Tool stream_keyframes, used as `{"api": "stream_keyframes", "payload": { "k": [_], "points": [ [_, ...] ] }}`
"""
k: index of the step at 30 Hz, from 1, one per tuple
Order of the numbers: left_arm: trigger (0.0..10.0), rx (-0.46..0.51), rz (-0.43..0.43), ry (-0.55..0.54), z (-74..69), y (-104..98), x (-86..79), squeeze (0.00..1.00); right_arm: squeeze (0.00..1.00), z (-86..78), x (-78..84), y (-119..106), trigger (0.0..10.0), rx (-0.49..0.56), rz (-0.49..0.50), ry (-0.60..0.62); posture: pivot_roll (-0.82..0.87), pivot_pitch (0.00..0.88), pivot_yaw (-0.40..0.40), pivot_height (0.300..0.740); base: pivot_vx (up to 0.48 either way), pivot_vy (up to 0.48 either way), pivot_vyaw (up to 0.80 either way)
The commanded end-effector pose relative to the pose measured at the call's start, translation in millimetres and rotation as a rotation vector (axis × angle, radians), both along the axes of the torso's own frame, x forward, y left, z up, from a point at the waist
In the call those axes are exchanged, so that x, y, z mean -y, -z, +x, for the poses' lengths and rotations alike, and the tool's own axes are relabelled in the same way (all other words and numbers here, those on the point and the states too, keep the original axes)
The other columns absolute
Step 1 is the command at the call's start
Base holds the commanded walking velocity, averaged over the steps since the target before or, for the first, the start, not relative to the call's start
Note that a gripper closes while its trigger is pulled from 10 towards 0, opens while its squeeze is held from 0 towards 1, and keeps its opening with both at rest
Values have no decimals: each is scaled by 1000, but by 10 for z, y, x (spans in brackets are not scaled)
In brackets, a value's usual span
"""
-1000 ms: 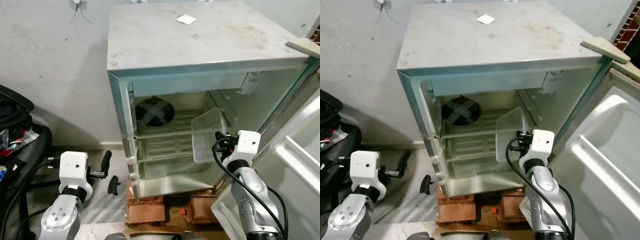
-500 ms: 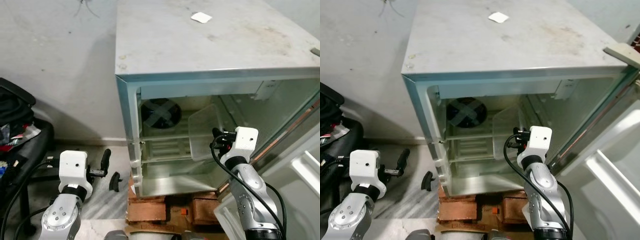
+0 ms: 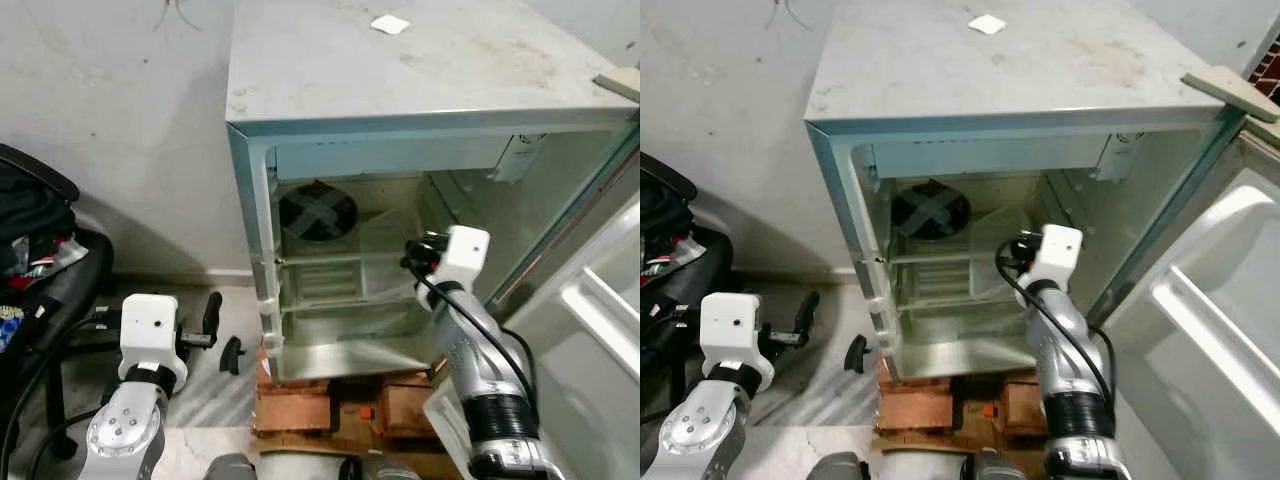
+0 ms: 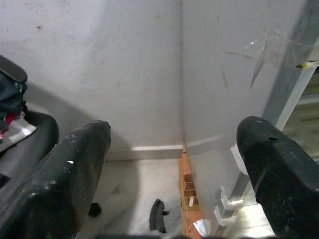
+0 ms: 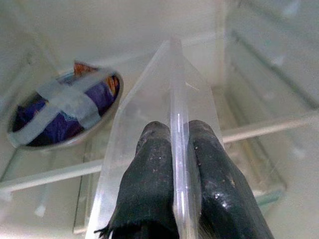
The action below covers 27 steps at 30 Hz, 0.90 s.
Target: Restocking fridge
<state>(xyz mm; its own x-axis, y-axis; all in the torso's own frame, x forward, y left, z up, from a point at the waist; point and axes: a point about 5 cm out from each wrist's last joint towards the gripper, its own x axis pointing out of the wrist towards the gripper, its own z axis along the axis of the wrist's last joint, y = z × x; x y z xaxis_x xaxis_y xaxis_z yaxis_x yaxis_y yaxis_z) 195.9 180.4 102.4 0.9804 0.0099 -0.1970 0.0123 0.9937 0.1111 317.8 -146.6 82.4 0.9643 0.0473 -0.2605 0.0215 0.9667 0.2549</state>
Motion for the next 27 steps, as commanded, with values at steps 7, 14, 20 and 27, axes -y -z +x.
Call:
{"api": "stream_keyframes", "payload": {
  "k": [7, 14, 20, 27],
  "points": [
    [10000, 17, 10, -28, -27, -101, 7, 0, 0, 308, -154, -80, 10000, 0, 27, 22, 251, 154, -68, 740, 0, 0, 0],
    [10000, -5, 10, -49, -132, -107, 15, 0, 0, 543, -170, -315, 10000, 64, 28, 84, 289, 181, -77, 740, 0, 0, 0],
    [10000, -19, 21, -72, -219, -117, -39, 0, 0, 568, -75, -323, 10000, 67, 51, 151, 312, 193, -82, 740, 0, 0, 0],
    [10000, -18, 28, -82, -173, -139, -49, 0, 0, 578, 66, -289, 10000, 73, 63, 210, 301, 184, -77, 740, 0, 0, 0]
  ]
}}
